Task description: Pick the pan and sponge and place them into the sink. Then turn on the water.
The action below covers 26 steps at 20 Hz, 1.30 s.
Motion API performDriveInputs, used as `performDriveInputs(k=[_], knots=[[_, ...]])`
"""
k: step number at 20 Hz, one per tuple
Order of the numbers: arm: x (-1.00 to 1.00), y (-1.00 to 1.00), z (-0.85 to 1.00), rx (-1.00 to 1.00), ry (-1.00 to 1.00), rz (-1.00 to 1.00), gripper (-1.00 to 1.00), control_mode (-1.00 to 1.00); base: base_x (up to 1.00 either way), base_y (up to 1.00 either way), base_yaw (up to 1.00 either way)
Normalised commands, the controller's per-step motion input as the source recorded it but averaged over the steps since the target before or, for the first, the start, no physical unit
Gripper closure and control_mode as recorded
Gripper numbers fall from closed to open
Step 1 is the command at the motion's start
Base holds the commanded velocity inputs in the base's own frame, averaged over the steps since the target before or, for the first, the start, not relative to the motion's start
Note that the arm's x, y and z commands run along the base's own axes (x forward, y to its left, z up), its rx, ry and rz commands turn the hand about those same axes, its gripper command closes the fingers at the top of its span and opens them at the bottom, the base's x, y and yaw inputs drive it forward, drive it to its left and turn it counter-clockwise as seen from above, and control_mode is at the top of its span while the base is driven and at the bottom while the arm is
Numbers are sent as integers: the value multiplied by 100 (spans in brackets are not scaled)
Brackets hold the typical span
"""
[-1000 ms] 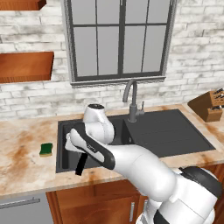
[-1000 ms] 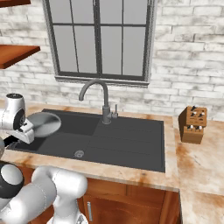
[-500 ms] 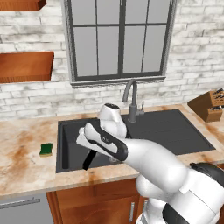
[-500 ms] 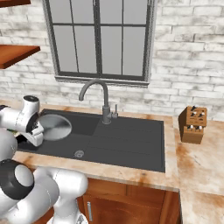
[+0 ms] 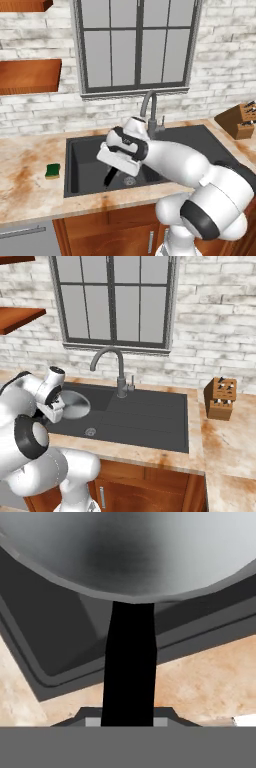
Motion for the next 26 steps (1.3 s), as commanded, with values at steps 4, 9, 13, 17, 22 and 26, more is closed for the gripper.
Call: performDriveInputs(k=[4,9,13,17,22,26], knots=[[49,-19,-19,0,12,-6,100,-100,0,0,0],[60,-19,-21,0,13,-8,100,-100,0,0,0],[63,-10,-23,0,13,-8,100,-100,0,0,0],[58,0,-29,0,11,-8,100,-100,0,0,0],[43,0,-34,-9,5,-8,100,-100,0,0,0],[35,2,-34,-20,1,-9,100,-100,0,0,0]])
